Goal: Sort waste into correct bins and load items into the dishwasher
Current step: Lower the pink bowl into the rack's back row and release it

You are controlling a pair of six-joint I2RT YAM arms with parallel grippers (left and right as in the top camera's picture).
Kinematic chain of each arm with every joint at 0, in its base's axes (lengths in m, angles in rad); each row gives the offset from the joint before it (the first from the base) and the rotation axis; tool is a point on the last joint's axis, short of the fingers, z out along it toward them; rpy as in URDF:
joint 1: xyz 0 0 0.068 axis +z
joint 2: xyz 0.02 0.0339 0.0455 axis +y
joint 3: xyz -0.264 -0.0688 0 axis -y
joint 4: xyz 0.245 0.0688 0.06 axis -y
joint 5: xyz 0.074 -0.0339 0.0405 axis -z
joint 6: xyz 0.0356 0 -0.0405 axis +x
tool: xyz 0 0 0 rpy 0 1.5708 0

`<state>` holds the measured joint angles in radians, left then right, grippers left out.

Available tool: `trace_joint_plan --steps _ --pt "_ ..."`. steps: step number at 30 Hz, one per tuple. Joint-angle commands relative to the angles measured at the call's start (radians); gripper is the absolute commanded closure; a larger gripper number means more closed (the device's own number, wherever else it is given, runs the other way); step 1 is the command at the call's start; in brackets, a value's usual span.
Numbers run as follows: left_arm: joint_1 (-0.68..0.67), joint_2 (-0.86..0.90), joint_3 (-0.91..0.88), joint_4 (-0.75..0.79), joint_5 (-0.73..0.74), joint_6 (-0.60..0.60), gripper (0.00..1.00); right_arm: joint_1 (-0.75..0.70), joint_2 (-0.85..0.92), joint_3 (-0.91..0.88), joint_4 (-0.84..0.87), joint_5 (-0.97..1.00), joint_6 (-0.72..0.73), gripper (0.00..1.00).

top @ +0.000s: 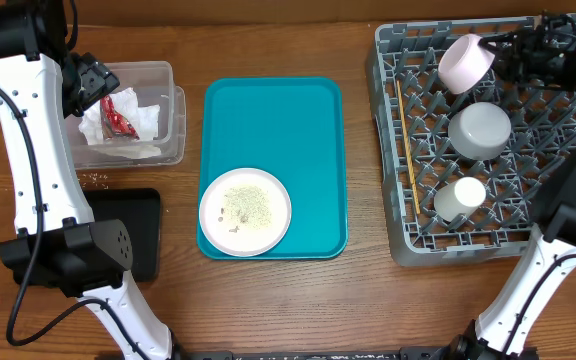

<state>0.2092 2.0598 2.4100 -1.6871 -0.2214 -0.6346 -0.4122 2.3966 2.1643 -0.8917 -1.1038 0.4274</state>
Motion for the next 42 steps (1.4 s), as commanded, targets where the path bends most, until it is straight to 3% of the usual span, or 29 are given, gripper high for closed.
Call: trace_joint_plan --steps 1,5,11,15,18,21,25,31,42 --pt "-0.007 -0.009 -0.002 -0.002 -0.014 -0.016 0.00 -0.011 -0.068 0.004 -0.032 0.126 -0.009 0.58" --pt "-0.007 -0.009 -0.002 -0.002 -0.014 -0.016 0.00 -0.014 -0.136 0.005 -0.086 0.235 -0.016 0.44" --pt "-0.007 -0.010 -0.002 -0.002 -0.014 -0.016 0.00 -0.013 -0.248 0.004 -0.130 0.301 -0.036 0.35" --pt "-0.007 -0.009 -0.002 -0.002 -0.014 -0.016 0.00 0.014 -0.293 0.004 -0.164 0.304 -0.071 0.35" --pt "-0.007 -0.009 -0.002 -0.002 -0.014 -0.016 0.00 0.059 -0.294 0.003 -0.197 0.339 -0.103 0.54" --pt "-0.007 -0.009 -0.002 -0.002 -0.014 -0.016 0.00 0.123 -0.293 0.002 -0.234 0.527 -0.102 0.81" --pt "-0.007 -0.009 -0.002 -0.002 -0.014 -0.016 0.00 0.212 -0.293 0.001 -0.252 0.783 -0.099 0.96" --pt "-0.007 -0.009 -0.002 -0.002 -0.014 -0.016 0.00 0.309 -0.285 -0.014 -0.236 1.062 -0.029 0.96" --pt "-0.007 -0.010 -0.002 -0.002 -0.014 -0.016 0.00 0.298 -0.185 -0.017 -0.228 1.114 0.000 0.96"
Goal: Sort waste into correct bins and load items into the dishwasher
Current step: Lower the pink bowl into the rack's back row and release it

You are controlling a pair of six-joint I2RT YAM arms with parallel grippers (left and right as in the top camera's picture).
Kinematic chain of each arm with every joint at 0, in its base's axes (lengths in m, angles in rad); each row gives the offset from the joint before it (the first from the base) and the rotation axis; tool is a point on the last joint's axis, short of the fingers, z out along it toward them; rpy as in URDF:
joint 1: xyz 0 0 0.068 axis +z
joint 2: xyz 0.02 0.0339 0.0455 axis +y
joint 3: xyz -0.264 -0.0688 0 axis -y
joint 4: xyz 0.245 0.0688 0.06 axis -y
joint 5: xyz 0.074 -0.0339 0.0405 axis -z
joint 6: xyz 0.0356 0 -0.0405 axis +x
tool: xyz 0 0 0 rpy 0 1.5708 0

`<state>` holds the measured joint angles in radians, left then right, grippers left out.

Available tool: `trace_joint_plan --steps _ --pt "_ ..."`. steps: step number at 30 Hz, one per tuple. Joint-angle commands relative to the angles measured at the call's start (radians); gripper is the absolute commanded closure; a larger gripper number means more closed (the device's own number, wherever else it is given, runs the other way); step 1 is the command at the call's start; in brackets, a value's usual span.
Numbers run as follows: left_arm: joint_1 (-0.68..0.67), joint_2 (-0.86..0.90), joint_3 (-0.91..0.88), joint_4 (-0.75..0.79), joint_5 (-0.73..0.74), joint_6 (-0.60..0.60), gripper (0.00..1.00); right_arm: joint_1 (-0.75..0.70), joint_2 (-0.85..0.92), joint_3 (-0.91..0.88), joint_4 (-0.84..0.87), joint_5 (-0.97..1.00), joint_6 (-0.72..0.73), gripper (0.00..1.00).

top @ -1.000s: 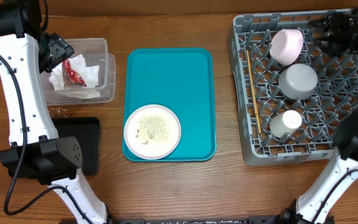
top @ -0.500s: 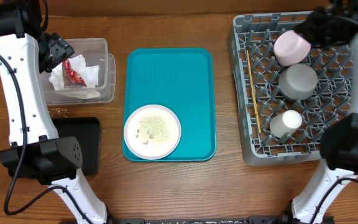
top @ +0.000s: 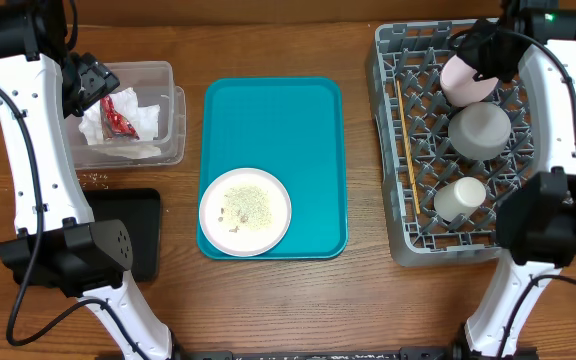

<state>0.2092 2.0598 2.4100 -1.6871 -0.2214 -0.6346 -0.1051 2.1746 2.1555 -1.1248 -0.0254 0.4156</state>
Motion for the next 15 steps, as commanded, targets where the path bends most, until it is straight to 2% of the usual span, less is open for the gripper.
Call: trace_joint_plan --steps 1,15 --pt "-0.007 -0.010 -0.002 -0.002 -0.014 -0.016 0.00 -0.012 0.049 -0.008 0.008 0.035 0.011 0.96" --pt "-0.007 -0.009 -0.002 -0.002 -0.014 -0.016 0.00 -0.022 0.081 -0.008 0.061 0.041 0.012 0.96"
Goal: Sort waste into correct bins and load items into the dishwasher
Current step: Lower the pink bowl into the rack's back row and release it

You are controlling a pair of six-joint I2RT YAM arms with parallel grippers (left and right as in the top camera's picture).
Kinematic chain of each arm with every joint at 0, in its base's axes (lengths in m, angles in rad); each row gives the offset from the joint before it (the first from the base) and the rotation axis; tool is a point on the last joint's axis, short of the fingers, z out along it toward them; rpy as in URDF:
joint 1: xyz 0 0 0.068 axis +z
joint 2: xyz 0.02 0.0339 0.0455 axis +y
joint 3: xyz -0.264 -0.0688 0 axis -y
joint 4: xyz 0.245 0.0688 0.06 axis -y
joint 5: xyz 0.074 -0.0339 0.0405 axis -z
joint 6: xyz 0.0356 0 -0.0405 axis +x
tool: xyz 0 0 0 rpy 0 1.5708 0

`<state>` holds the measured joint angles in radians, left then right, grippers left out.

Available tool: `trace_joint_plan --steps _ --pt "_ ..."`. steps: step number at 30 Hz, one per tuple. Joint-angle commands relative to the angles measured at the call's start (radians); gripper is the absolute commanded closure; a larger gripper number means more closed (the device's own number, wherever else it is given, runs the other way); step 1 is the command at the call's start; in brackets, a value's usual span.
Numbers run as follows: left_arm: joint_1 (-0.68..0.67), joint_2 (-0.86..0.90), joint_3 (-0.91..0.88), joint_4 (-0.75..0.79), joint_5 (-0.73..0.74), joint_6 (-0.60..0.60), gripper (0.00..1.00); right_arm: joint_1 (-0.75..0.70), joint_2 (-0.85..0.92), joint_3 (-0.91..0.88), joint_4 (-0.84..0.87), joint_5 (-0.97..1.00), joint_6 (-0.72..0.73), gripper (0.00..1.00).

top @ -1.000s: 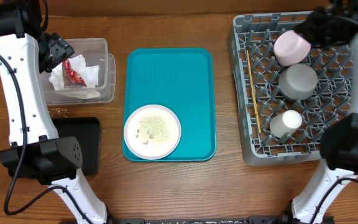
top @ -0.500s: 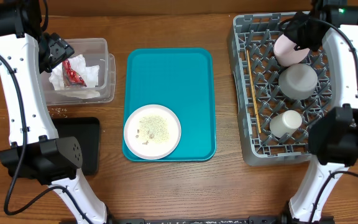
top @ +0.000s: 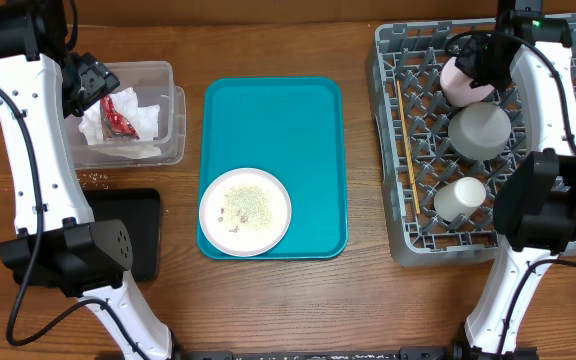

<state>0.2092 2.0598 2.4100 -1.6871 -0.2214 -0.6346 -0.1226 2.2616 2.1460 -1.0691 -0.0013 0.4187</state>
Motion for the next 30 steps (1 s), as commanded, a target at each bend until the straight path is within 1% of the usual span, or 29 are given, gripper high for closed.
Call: trace_joint_plan --steps 1,4,8,12,22,25,27,30 --pt "-0.007 -0.009 -0.002 -0.002 -0.014 -0.016 0.00 -0.004 -0.006 0.002 0.005 0.024 0.010 0.96" --pt "-0.007 -0.010 -0.002 -0.002 -0.014 -0.016 0.00 -0.004 -0.006 0.002 -0.001 0.057 0.019 0.96" --pt "-0.007 -0.010 -0.002 -0.002 -0.014 -0.016 0.00 -0.005 -0.006 0.002 -0.029 0.157 0.081 0.96" --pt "-0.007 -0.009 -0.002 -0.002 -0.014 -0.016 0.00 -0.018 -0.006 0.010 -0.042 0.185 0.081 0.96" --pt "-0.007 -0.009 -0.002 -0.002 -0.014 -0.016 0.00 -0.034 -0.052 0.145 -0.151 0.174 0.079 0.96" --pt "-0.007 -0.009 -0.002 -0.002 -0.014 -0.016 0.00 -0.024 -0.076 0.163 -0.145 0.094 0.042 0.96" --pt "-0.007 -0.009 -0.002 -0.002 -0.014 -0.016 0.00 -0.021 -0.079 0.163 -0.137 0.053 0.042 0.96" --pt "-0.007 -0.010 -0.002 -0.002 -0.014 -0.016 0.00 -0.022 -0.065 0.155 -0.123 0.051 0.042 0.96"
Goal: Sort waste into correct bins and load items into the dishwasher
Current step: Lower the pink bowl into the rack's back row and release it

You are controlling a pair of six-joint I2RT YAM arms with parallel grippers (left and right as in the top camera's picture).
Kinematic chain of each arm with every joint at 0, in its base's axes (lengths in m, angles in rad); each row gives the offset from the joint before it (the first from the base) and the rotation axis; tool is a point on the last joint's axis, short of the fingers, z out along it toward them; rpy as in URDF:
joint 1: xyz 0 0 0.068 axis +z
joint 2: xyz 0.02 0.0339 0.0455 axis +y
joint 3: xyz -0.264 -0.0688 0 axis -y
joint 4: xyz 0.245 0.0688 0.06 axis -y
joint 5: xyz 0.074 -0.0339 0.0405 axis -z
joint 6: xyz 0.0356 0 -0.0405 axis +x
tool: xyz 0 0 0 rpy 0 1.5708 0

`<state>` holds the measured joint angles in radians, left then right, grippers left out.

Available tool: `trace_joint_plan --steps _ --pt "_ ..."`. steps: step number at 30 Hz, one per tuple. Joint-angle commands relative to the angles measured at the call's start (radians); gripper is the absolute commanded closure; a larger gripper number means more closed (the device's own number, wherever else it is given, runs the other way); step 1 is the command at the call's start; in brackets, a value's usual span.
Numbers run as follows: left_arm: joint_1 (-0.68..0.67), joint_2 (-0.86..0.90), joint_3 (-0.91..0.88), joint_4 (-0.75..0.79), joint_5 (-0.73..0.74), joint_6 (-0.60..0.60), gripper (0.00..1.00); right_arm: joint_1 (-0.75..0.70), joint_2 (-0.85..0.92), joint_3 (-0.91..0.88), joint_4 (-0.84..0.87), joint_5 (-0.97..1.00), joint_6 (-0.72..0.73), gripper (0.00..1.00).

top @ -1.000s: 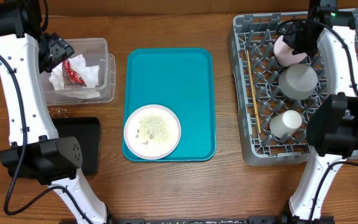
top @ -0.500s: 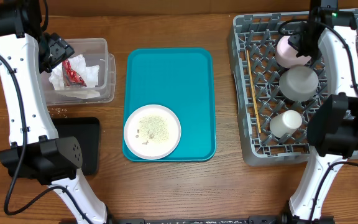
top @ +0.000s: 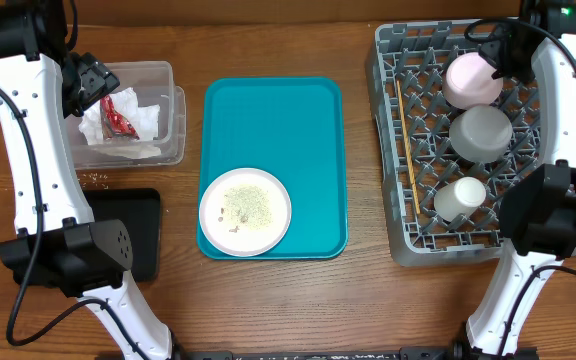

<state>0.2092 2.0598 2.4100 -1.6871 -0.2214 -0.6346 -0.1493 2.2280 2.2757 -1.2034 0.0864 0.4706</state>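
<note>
A pink cup (top: 471, 80) rests mouth-down at the back of the grey dishwasher rack (top: 392, 150). My right gripper (top: 503, 52) hovers just beyond the cup's far right rim, open and holding nothing. A white plate (top: 245, 211) with crumbs lies on the near left corner of the teal tray (top: 278, 120). At the far left my left gripper (top: 90, 85) hangs open over the left edge of a clear bin (top: 163, 110), which holds white paper and a red wrapper (top: 118, 115).
Also in the rack are a grey bowl (top: 480, 131), a white cup (top: 460, 199) and chopsticks (top: 403, 130) along its left side. A black bin (top: 133, 230) sits at the near left, with crumbs (top: 96, 179) on the table beside it.
My right gripper was over the pink cup and now sits to its right, clear of it. The cup rests in the rack with its whole base showing. The left arm is unchanged.
The pink cup was first held tilted above the rack's back row by my right gripper. Then it was lower, at the rack, with the gripper still on top of it. Now it sits mouth-down in the rack, released. The left arm, tray and plate stayed put.
</note>
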Motion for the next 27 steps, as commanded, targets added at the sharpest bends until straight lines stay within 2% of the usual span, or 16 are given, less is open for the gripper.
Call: trace_joint_plan --steps 1,12,27 --pt "-0.007 -0.009 -0.002 -0.002 -0.014 -0.016 0.00 0.005 -0.023 0.023 0.018 -0.037 -0.010 0.96" --pt "-0.007 -0.010 -0.002 -0.002 -0.014 -0.016 0.00 0.004 0.105 0.020 0.047 -0.036 -0.010 0.96" --pt "-0.007 -0.009 -0.002 -0.002 -0.014 -0.016 0.00 -0.006 0.137 0.014 0.012 0.070 -0.006 0.96"
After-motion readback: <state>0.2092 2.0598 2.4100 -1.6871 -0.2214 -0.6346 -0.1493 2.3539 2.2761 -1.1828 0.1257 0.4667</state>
